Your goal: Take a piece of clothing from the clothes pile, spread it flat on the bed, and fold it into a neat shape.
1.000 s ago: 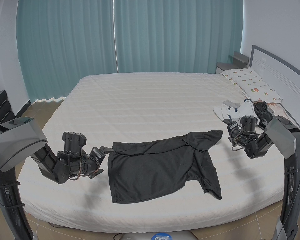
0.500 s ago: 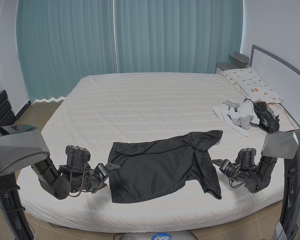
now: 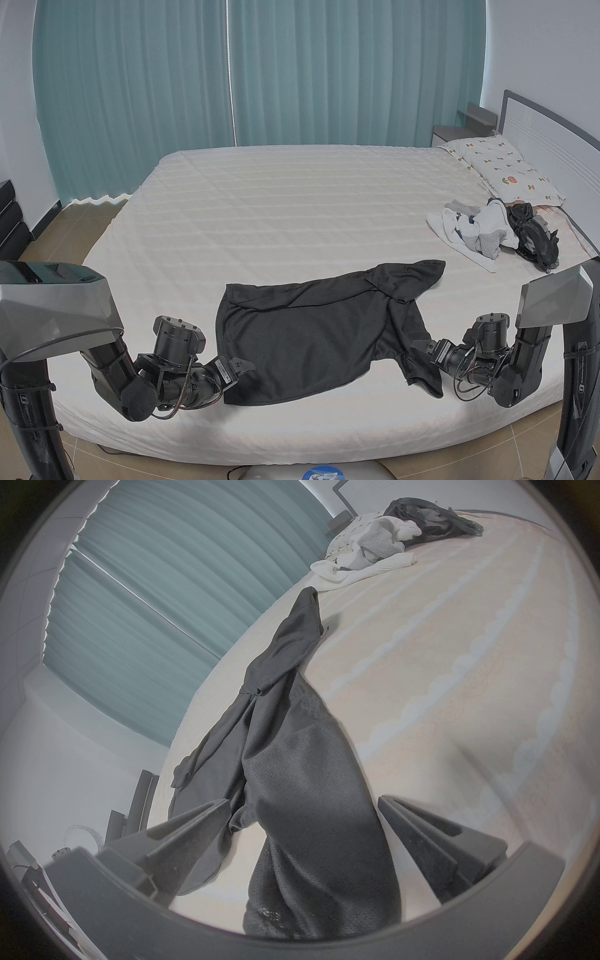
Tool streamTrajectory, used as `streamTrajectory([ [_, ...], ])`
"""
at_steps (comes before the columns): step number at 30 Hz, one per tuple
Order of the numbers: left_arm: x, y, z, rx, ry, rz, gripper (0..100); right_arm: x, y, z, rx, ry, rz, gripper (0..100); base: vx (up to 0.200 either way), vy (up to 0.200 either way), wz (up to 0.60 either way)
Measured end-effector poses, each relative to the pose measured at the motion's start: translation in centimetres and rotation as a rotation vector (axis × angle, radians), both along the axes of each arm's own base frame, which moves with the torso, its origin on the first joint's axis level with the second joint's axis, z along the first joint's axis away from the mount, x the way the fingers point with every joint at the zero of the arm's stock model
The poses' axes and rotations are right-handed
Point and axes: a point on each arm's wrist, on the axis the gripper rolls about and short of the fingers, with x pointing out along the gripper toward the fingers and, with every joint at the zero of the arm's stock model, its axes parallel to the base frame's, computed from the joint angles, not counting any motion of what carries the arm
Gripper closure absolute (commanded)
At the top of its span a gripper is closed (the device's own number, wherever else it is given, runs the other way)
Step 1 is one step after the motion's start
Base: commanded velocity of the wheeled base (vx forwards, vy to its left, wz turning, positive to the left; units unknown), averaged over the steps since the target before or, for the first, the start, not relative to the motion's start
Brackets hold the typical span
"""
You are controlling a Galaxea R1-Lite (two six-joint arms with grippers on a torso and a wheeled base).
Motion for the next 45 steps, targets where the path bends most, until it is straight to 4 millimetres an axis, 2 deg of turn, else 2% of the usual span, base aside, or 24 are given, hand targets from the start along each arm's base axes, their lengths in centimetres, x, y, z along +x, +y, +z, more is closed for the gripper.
streamTrajectory([
  [5,-0.1,-0.1,-0.1,0.002,0.005,-0.003,0,0.1,-0.2,0.2,0.002,-0.01,-0.006,0,-0.2,0.0,0.0],
  [15,0.2,-0.4,-0.9,0.08,-0.018,0.003,0,0.2,-0.3,0.3,0.005,-0.02,-0.008,0,0.0,0.0,0.0],
  [30,3.2,-2.2,-1.8,0.144,-0.095,0.033,0,0.5,0.1,0.2,0.011,-0.048,0.004,0,0.0,0.0,0.0],
  [41,3.8,-3.0,-2.7,0.19,-0.056,0.016,0,0.4,0.4,0.2,0.012,-0.053,0.012,0,0.0,0.0,0.0],
  [42,3.8,-3.0,-2.7,0.192,-0.057,0.013,100,0.4,0.4,0.2,0.012,-0.052,0.012,0,0.0,0.0,0.0],
  [45,3.8,-3.1,-2.8,0.218,-0.065,-0.013,100,0.4,0.4,0.2,0.011,-0.053,0.012,0,0.0,0.0,0.0],
])
